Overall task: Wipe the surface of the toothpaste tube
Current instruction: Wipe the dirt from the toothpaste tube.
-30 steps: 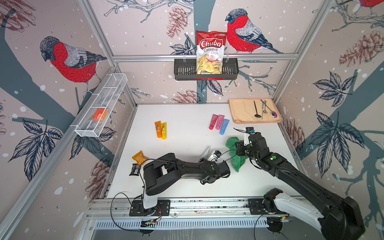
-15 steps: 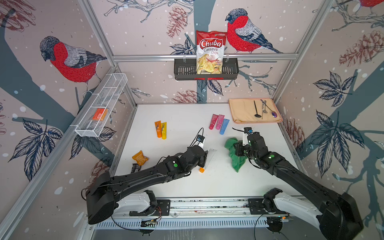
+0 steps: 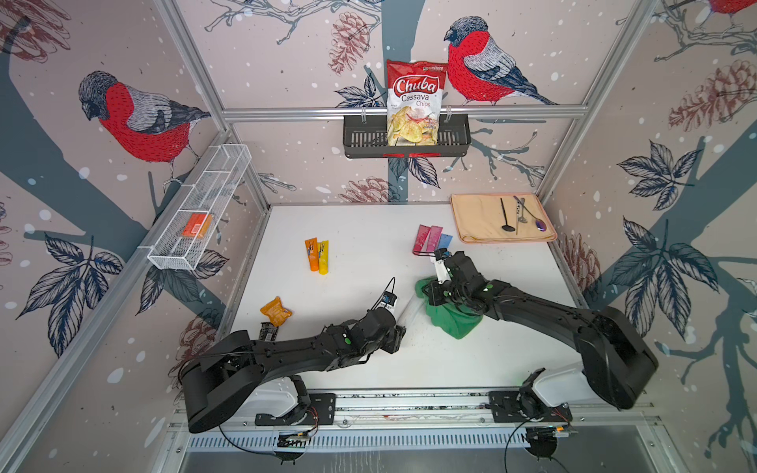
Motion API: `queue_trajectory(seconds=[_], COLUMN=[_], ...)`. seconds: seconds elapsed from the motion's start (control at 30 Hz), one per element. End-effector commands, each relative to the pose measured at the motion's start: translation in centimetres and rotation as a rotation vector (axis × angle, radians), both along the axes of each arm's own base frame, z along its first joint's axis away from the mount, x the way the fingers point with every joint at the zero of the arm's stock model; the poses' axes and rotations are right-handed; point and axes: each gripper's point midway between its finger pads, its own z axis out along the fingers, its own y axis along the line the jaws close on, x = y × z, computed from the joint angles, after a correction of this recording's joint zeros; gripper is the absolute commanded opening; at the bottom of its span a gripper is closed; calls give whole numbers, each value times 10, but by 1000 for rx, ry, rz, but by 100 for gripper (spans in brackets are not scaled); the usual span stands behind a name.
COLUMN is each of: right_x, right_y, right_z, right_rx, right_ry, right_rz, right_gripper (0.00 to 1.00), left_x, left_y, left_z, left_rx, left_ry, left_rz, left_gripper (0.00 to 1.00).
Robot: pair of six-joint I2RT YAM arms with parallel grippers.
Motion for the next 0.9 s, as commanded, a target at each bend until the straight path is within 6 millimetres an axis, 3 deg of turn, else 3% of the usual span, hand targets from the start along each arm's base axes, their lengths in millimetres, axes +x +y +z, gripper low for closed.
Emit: queue_trajectory(seconds=[0.0,0.13,0.3,0.4,0.63,0.73,0.87], right_x=[-6,-19,-34,-50,-91,-94,-70], right_y=[30,42,31,31,61,60,35], right_z=[0,-30,-59,-59,-37,-42,-67], right_rx=[57,-9,-98,-97,34,29,-92], right_ry=[15,90,154,172,192,195,192], right_rz=[103,155,160,195,354,353,232], right_gripper=[0,0,0,0,0,0,0], left_x=[0,-3,-4,-3,3,5,5], left_y=[-12,-8,-5,-5,-5,-4,-1], left_z=[0,-11,-30,-37,-34,-33,-30], left_rx=[-62,-45,4,28,39,44,38], left_ry=[-2,-9,4,11,-23,-38,-57], left_rz=[-21,-40,-49,-46,-43,-40,-37], left_gripper=[55,49,33,19,16,14,12])
